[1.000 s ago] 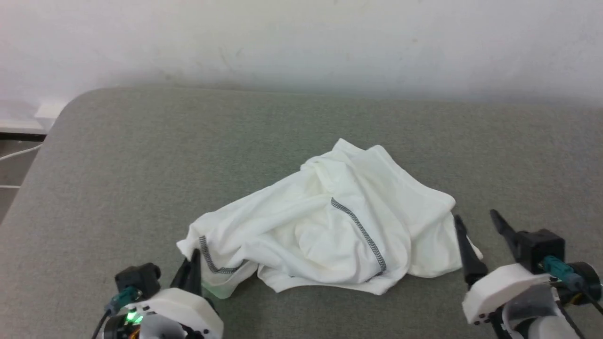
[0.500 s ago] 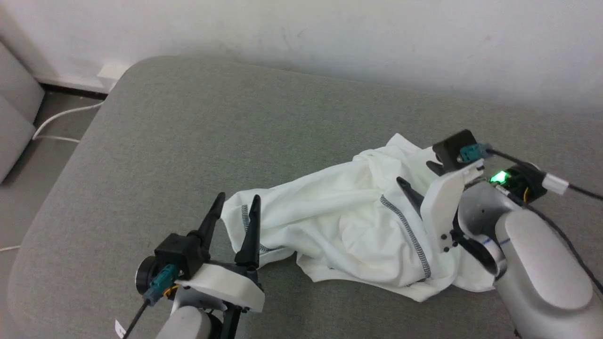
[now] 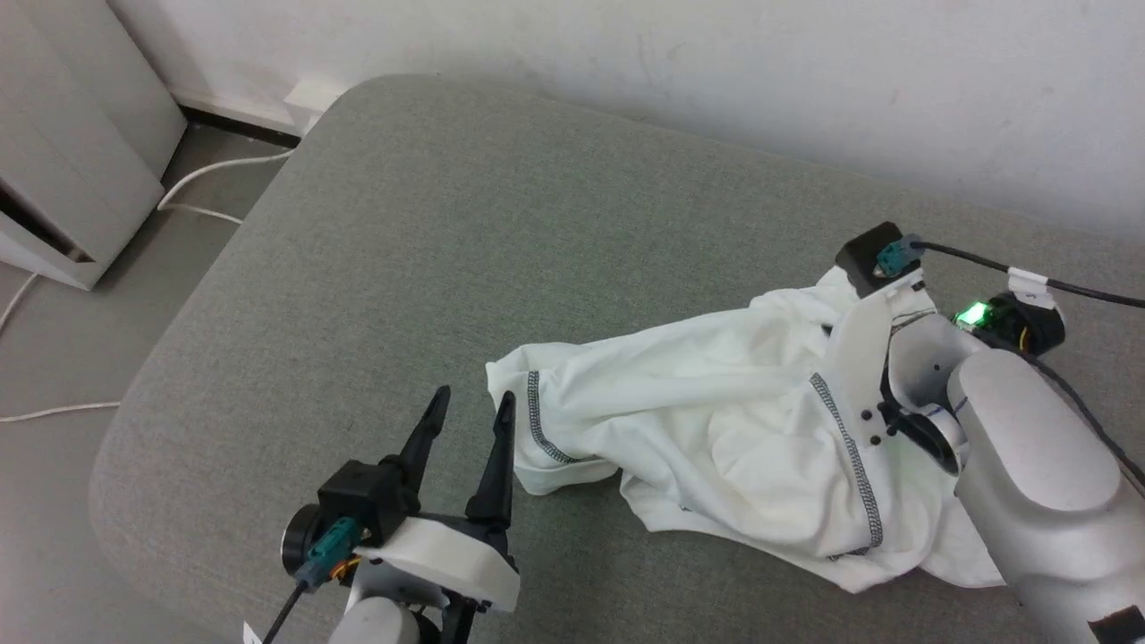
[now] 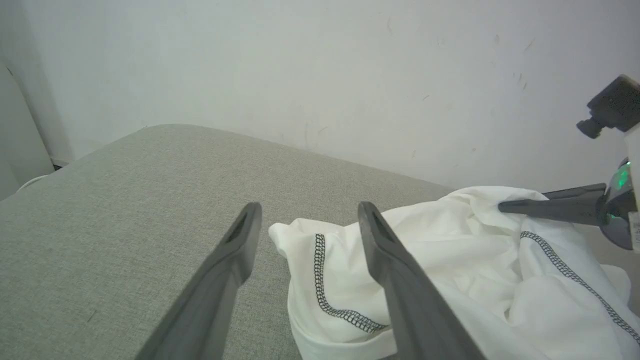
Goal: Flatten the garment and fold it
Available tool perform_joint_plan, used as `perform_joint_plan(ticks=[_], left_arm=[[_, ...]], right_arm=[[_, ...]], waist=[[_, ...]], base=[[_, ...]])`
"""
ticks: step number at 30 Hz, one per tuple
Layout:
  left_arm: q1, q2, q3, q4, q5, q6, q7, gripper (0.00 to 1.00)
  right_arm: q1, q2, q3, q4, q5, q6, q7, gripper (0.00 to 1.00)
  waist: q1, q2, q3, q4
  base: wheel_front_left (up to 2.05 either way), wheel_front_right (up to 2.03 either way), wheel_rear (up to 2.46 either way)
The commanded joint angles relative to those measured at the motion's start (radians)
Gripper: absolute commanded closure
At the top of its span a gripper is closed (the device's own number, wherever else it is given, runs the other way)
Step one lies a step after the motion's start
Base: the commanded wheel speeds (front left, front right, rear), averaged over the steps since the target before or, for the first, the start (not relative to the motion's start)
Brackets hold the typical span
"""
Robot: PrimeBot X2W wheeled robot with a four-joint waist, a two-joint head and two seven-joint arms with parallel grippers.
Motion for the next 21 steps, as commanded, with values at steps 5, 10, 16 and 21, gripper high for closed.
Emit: perform_joint_plan(ticks=[5, 10, 16, 21], left_arm=[[0.025, -0.01, 0.036, 0.01, 0.023, -0.018, -0.005, 0.0], [0.033, -0.014, 0.069, 0.005, 0.037, -0.03, -0.005, 0.0], [0.044, -0.017, 0.102, 0.003, 0.048, -0.045, -0.005, 0.0], [0.046, -0.022, 0.114, 0.008, 0.054, -0.057, -0.005, 0.0]], right_arm=[[-0.025, -0.001, -0.066, -0.027, -0.038, -0.001, -0.154, 1.0], [0.029, -0.002, -0.233, -0.145, -0.107, -0.001, -0.241, 1.0], [0.209, 0.049, -0.534, -0.41, -0.277, -0.001, -0.181, 1.0], [0.391, 0.151, -0.732, -0.636, -0.407, -0.001, -0.079, 1.0]], waist=[[-0.0001, 0.0001, -0.031, -0.054], [-0.0001, 0.0001, -0.058, -0.119], [-0.0001, 0.0001, -0.076, -0.204], [-0.0001, 0.0001, -0.074, -0.259]], base=[[0.0, 0.0, 0.0], [0.0, 0.0, 0.0], [0.0, 0.0, 0.0], [0.0, 0.0, 0.0]])
